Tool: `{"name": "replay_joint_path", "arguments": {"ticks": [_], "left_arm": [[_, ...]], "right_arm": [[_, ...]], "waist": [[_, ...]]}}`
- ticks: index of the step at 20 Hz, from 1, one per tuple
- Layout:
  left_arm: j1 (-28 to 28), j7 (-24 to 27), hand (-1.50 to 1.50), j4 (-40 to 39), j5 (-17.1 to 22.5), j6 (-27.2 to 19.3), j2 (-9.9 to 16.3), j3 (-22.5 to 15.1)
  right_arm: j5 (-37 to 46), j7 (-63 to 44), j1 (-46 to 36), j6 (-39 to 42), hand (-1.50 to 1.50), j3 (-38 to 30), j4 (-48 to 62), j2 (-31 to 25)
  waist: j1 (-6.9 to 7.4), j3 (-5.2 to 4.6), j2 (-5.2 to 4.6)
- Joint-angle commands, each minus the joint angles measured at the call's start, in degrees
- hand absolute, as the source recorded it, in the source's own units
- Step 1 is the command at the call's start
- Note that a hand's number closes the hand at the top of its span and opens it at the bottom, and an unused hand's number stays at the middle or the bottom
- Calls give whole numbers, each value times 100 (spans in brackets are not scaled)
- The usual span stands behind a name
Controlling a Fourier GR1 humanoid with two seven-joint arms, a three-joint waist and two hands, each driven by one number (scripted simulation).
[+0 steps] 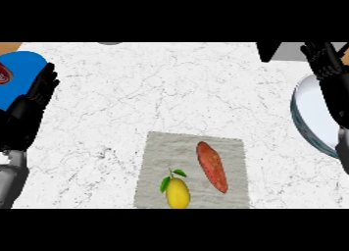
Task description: Pick the lemon from the placemat and place it in the bowl
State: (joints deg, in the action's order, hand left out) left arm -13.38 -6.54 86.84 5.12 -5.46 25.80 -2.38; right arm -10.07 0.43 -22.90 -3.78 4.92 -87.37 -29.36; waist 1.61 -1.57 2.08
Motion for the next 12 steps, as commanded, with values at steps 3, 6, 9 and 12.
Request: {"name": "replay_joint_path", "arguments": {"ticks": [3,6,9,12], "left_arm": [[388,190,0,467,208,243,-401,-335],[374,415,0,322,329,608,-761,-844],[373,173,0,282,371,600,-991,-1077],[503,357,0,389,525,878,-1015,-1135]], "right_arm": [[764,-747,547,-1258,150,912,-1371,1001],[1378,-821,1125,-1841,150,1802,-1653,1650],[2715,-1551,1391,-2262,150,2347,-1248,1314],[3326,-1082,1791,-2949,-150,3143,-868,2228]], "waist": [[-238,145,-125],[-413,132,-120],[-434,124,-134],[-181,151,-196]]}}
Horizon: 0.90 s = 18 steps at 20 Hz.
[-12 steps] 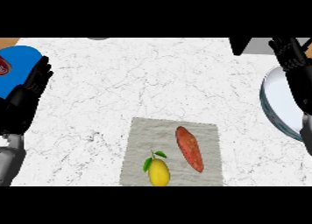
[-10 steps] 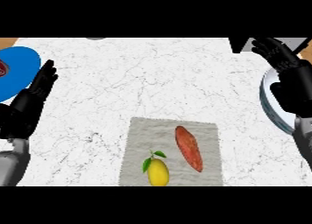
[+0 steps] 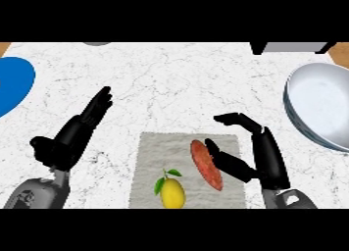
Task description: Pick the lemon from the placemat and place it in the bowl
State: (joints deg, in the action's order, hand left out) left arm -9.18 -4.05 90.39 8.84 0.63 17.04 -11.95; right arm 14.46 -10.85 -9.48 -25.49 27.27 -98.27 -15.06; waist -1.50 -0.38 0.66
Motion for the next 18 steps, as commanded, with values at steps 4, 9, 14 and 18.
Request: {"name": "replay_joint_path", "arguments": {"ticks": [4,9,14,18], "left_arm": [[73,240,0,-155,-215,55,-367,-413],[175,128,0,11,-185,61,-334,-395],[75,118,0,-33,-130,101,-293,-296],[123,262,0,-144,-113,235,-329,-372]], "right_arm": [[2462,-1328,-139,-396,-150,1460,339,547],[3105,-3106,-830,1342,-150,1535,97,285],[2593,-4476,-1212,3490,-150,1827,20,274],[1840,-5802,-1434,4763,-150,1944,-82,1068]], "waist": [[108,18,-45],[146,12,-18],[190,-10,-21],[201,-1,-40]]}}
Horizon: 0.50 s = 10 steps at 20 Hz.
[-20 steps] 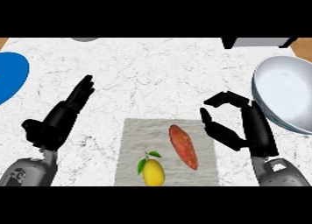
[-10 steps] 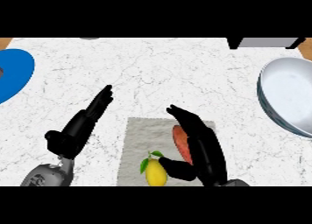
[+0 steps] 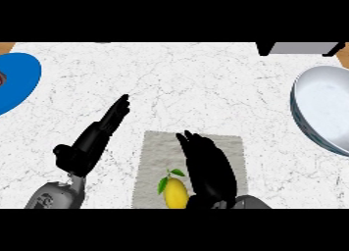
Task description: Pick the lemon from the placemat and place it in the bowl
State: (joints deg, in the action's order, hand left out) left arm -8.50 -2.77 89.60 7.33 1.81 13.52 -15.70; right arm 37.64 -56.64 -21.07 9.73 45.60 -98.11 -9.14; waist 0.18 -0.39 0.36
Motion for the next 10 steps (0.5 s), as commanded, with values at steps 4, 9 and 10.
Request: {"name": "replay_joint_path", "arguments": {"ticks": [4,9,10], "left_arm": [[31,-32,0,12,11,39,-64,-38],[-68,-71,0,2,11,71,-2,74],[23,1,0,68,-111,6,-116,-110]], "right_arm": [[-1156,-2190,-553,1430,-150,93,85,888],[-1727,-2742,-826,1355,-150,193,230,901],[-1863,-2694,-1084,1577,-150,-179,525,902]], "waist": [[83,16,-20],[58,20,-2],[83,18,-13]]}}
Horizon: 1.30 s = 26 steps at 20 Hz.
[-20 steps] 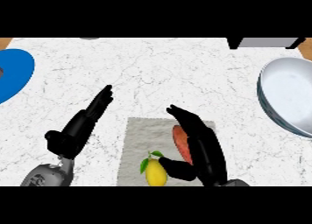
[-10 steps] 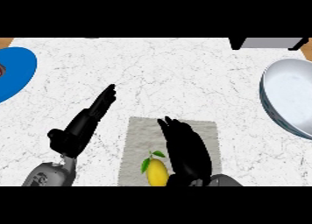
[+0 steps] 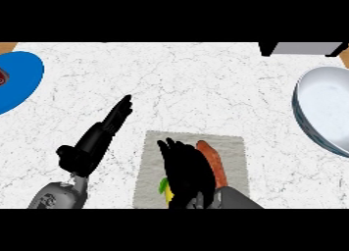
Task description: Pick the lemon from the placemat and place it in the bowl
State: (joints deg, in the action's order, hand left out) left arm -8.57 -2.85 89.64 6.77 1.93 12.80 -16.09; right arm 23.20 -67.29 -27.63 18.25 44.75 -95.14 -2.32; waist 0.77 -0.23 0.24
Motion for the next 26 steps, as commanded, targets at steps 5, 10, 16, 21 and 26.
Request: {"name": "replay_joint_path", "arguments": {"ticks": [5,10,16,21,26], "left_arm": [[-106,-292,0,122,47,-5,-40,59],[74,-178,0,199,-171,-190,-208,-72],[18,-174,0,96,-212,-121,-241,-64],[232,-89,0,239,-130,63,32,140],[-156,-95,0,-161,-117,77,-138,218]], "right_arm": [[-639,-1782,-660,407,-150,230,374,222],[-461,-1787,-756,138,-150,508,298,223],[-67,-1789,-913,8,-150,689,234,223],[675,-1550,-626,-213,-150,1179,570,214],[590,-1785,-862,-34,-150,947,588,221]], "waist": [[-14,8,14],[-52,14,19],[-104,17,12],[-100,19,16],[-118,14,-4]]}}
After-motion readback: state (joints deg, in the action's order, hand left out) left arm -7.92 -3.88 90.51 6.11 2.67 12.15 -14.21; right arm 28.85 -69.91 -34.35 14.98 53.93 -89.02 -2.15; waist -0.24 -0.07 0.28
